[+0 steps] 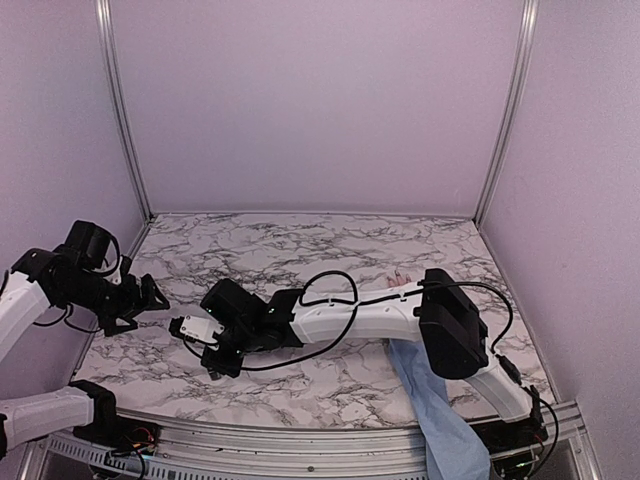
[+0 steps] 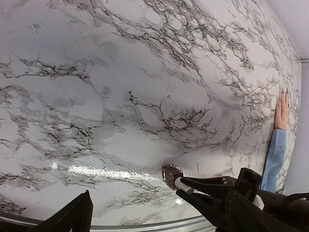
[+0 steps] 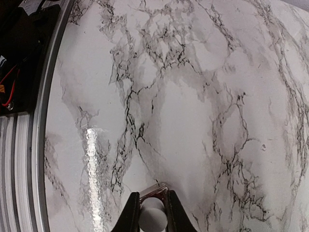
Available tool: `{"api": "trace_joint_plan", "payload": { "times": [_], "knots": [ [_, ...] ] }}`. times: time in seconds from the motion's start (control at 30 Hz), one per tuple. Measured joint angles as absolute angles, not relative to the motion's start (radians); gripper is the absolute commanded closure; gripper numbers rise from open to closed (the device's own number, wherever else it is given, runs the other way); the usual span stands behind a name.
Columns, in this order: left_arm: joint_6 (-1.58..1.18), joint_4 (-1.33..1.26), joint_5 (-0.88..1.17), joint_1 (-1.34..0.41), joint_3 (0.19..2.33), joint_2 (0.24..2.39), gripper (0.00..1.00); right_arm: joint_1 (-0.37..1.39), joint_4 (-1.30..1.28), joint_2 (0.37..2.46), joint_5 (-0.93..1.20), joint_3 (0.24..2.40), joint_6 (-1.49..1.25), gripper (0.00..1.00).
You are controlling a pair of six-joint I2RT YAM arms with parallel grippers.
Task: Paint the nails
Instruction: Pick up the nail polish bottle from the center of the board.
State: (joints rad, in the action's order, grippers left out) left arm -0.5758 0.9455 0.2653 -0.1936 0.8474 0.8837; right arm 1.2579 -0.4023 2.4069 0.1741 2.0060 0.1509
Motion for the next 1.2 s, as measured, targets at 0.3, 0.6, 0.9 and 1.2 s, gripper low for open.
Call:
{"api": "trace_joint_plan", "payload": {
  "times": [0.3, 0.6, 0.9, 1.2],
  "knots": [
    [-0.593, 0.85, 0.305, -0.194, 0.827, 0.83, 0.01, 1.208, -0.411, 2.372, 0.217, 1.982, 0.122, 1.0],
    [-0.596, 0.664, 0.349, -0.195, 0.818, 0.835, 0.01, 1.076, -0.413, 2.072, 0.3, 1.811, 0.081, 1.0],
    [-0.537, 0.419, 0.355, -0.347, 0.826, 0.929, 0.01, 0.942, -0.442, 1.798, 0.385, 1.713, 0.081, 1.0],
    [-0.408, 0.09, 0.373, -0.554, 0.835, 1.032, 0.01, 0.799, -0.538, 1.637, 0.408, 1.691, 0.051, 1.0]
  ]
}}
